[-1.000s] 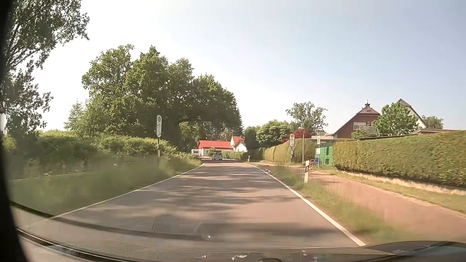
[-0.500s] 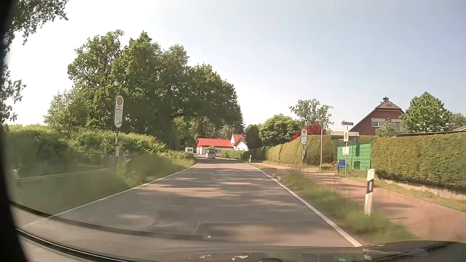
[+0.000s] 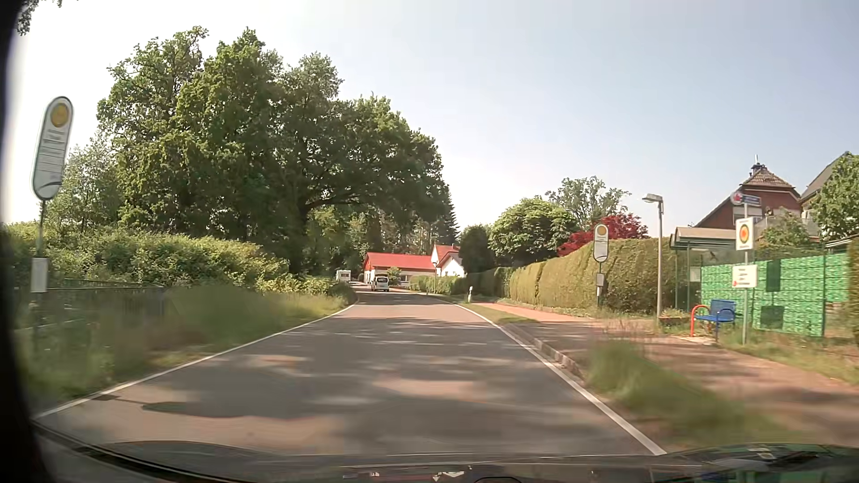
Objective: Follow the waypoints while adhering to traffic rules and regulations
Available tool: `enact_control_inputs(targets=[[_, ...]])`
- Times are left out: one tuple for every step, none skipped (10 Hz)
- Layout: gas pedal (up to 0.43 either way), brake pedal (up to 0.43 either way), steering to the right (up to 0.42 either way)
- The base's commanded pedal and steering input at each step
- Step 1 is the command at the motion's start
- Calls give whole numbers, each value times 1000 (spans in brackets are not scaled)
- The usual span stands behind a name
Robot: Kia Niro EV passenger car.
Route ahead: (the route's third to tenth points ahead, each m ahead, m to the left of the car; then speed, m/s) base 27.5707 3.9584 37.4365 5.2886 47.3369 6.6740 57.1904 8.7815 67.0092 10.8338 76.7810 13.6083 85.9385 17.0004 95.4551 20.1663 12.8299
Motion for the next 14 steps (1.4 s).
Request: enact_control_inputs(targets=[[169,0,-10],[169,0,-10],[169,0,-11],[157,0,-12],[150,0,-12],[138,0,-13],[138,0,-16],[138,0,-18],[118,0,-18],[118,0,-18],[118,0,-18],[118,0,-19],[130,0,-20],[150,0,-20]])
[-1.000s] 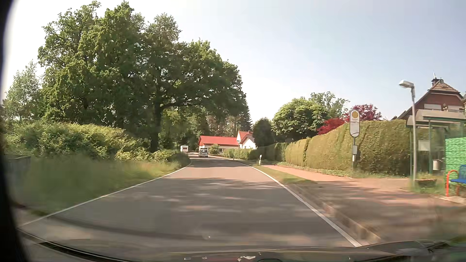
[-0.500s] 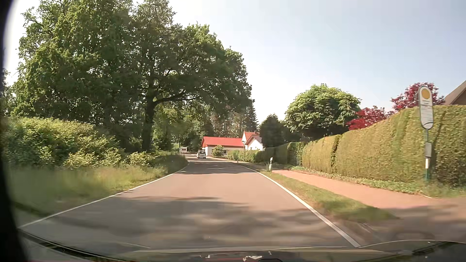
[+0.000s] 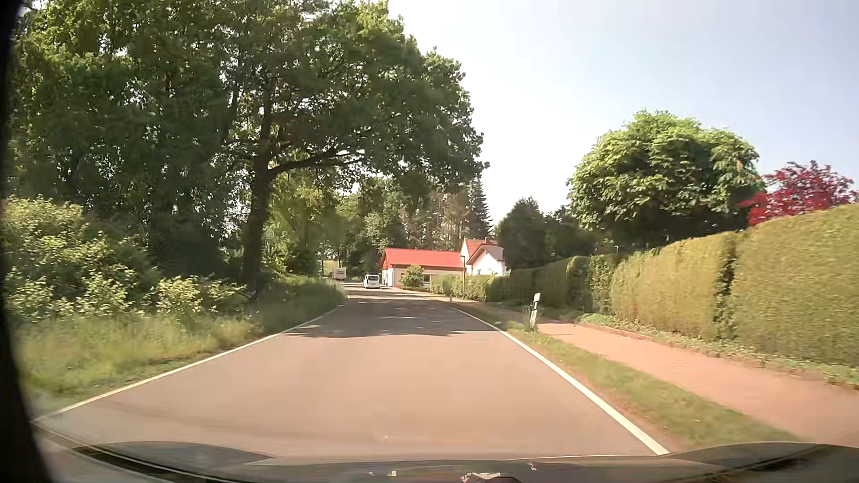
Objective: Follow the waypoints while adhering to traffic rules and regulations
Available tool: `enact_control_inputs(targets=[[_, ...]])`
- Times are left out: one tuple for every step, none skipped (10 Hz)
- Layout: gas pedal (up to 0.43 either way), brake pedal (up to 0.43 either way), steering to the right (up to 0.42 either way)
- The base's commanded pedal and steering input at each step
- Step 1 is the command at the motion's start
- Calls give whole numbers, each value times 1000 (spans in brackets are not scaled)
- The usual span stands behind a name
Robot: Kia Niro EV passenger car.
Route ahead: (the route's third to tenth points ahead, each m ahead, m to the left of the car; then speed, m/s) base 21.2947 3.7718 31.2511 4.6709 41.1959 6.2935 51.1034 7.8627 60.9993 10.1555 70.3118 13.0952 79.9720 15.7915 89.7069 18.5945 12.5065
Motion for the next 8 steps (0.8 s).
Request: enact_control_inputs(targets=[[177,0,-21],[177,0,-21],[189,0,-21],[189,0,-21],[189,0,-20],[189,0,-20],[189,0,-21],[189,0,-22]])
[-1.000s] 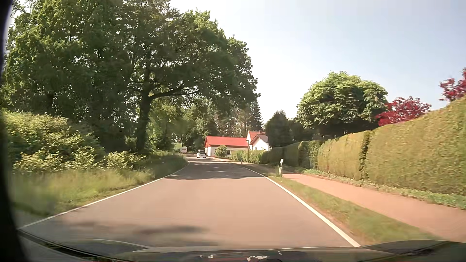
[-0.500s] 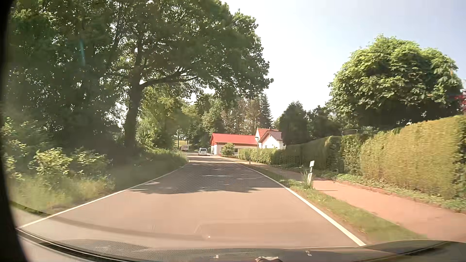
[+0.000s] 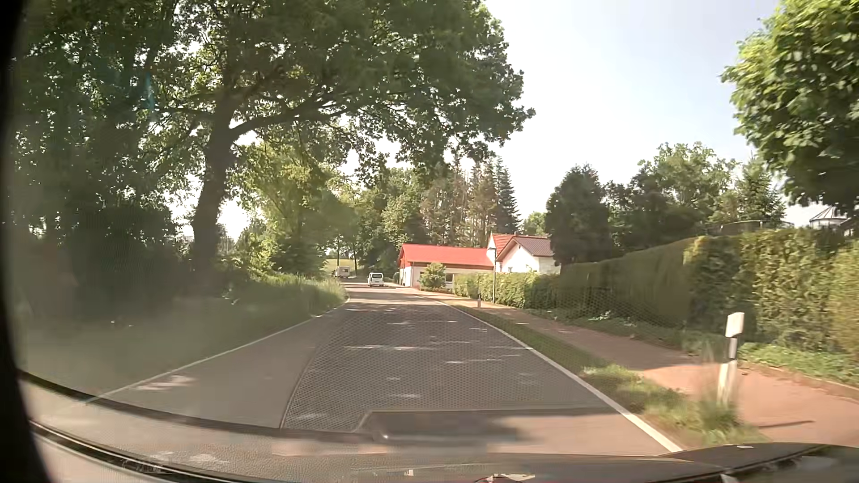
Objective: Follow the waypoints while adhering to traffic rules and regulations
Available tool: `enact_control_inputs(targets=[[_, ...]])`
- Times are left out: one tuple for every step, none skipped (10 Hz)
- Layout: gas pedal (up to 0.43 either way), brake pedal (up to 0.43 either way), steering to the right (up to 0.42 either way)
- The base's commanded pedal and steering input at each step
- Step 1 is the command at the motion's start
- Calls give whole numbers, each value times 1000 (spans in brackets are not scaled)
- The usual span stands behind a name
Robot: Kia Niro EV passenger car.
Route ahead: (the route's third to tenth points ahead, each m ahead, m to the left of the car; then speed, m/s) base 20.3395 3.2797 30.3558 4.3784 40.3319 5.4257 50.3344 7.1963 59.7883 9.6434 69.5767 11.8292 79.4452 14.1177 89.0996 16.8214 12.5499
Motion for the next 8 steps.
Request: enact_control_inputs(targets=[[189,0,-23],[189,0,-23],[189,0,-22],[189,0,-22],[189,0,-21],[189,0,-18],[197,0,-18],[228,0,-18]])
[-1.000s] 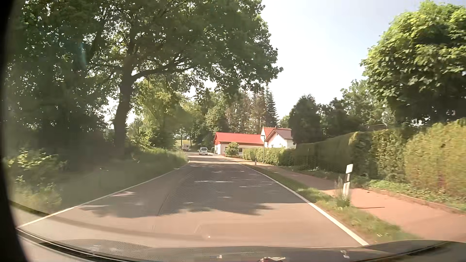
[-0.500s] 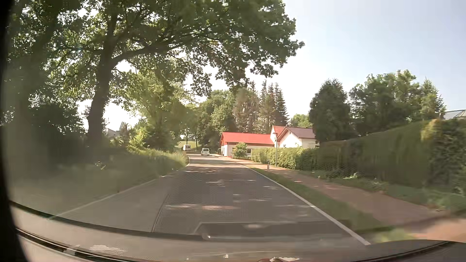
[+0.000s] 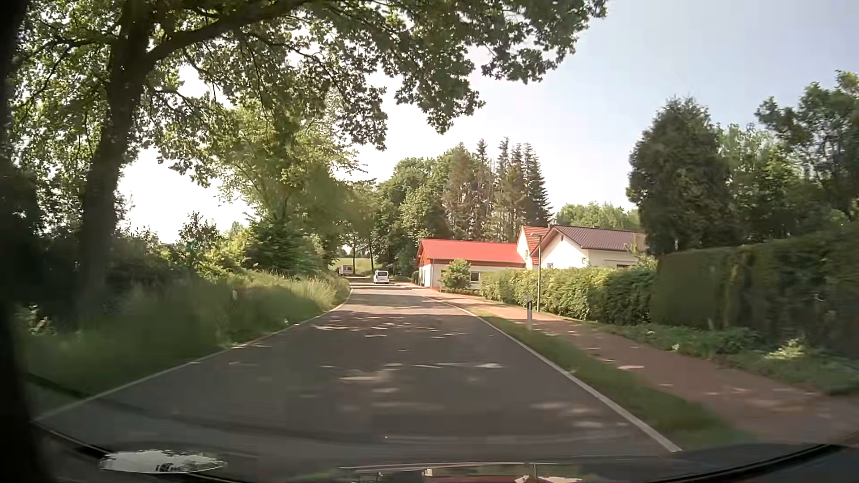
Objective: Follow the waypoints while adhering to traffic rules and regulations
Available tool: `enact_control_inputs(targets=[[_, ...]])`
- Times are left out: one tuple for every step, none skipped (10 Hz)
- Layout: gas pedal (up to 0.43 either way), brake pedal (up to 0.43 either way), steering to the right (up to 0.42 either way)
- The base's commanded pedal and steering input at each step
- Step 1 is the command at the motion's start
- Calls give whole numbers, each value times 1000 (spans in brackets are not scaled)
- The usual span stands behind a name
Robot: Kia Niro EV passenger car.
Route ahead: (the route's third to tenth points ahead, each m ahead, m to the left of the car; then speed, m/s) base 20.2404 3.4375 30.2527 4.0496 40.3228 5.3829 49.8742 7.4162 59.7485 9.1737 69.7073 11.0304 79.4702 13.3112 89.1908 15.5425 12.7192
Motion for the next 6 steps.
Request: enact_control_inputs(targets=[[228,0,-18],[240,0,-18],[240,0,-18],[240,0,-18],[240,0,-18],[240,0,-18]])
